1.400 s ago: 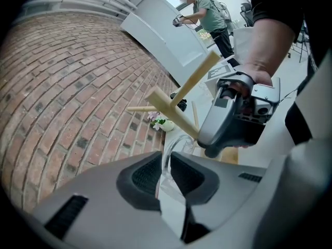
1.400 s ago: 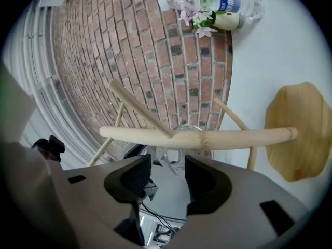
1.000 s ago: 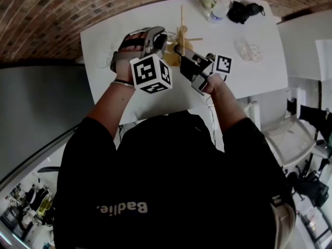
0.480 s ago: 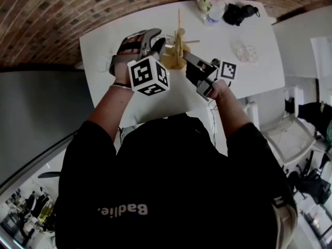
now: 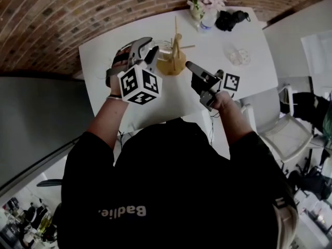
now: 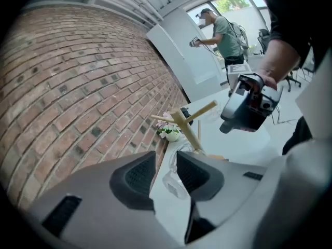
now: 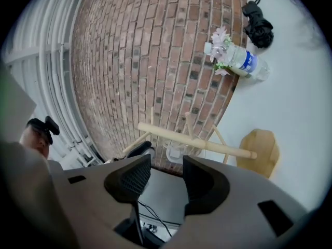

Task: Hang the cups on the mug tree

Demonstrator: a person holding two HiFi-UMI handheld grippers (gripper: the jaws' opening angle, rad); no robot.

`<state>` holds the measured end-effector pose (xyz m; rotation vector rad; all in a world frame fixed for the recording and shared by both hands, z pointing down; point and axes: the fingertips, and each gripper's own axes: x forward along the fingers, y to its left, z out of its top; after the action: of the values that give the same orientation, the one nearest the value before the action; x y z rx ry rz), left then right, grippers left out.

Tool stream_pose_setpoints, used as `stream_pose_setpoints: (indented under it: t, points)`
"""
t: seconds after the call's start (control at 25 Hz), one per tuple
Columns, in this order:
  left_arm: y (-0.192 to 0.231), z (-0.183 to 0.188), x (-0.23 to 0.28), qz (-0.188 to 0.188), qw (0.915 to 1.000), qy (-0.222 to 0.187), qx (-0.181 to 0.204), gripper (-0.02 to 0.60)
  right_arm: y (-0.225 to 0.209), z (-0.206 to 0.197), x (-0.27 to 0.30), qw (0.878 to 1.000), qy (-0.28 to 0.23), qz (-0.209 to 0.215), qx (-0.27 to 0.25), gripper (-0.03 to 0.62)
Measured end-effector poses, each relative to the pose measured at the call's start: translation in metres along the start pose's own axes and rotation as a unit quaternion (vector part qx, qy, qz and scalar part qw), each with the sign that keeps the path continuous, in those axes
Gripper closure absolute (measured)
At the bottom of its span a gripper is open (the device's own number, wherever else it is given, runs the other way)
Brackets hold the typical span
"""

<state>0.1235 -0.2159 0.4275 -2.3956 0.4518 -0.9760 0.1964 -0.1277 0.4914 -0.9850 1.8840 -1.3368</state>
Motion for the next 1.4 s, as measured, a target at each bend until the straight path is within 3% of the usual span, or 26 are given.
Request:
stream_pose_setpoints:
  t: [0.08, 0.2, 0.4, 0.56, 0.8, 1.24, 1.4]
  points:
    - [0.003, -0.001, -0.012, -0.004, 0.9976, -0.020, -0.066, 0.456, 0.011, -0.002, -0.004, 1.000, -0.003, -0.013, -0.027, 0.384]
    - [0.003, -0.006, -0.034, -0.010, 0.9870, -0.047, -0.154, 0.461, 0.029, -0.010, -0.007, 0.997, -0.006, -0.028, -0.067, 0.385]
    - [-0.009, -0.013, -0.078, -0.018, 0.9660, -0.084, -0.244, 0.482, 0.062, -0.027, -0.007, 0.986, -0.004, -0.056, -0.154, 0.393]
    - [-0.027, -0.015, -0.113, -0.043, 0.9447, -0.112, -0.305, 0.491, 0.083, -0.043, -0.009, 0.970, 0.000, -0.088, -0.226, 0.412]
    - [-0.063, -0.018, -0.159, -0.076, 0.9268, -0.144, -0.338, 0.515, 0.114, -0.076, -0.009, 0.944, 0.007, -0.104, -0.312, 0.452]
    - [-0.109, -0.014, -0.219, -0.118, 0.9066, -0.195, -0.355, 0.558, 0.161, -0.152, -0.020, 0.890, 0.046, -0.130, -0.436, 0.534]
    - [-0.123, -0.004, -0.235, -0.143, 0.8927, -0.211, -0.372, 0.572, 0.177, -0.167, -0.024, 0.866, 0.062, -0.127, -0.480, 0.543]
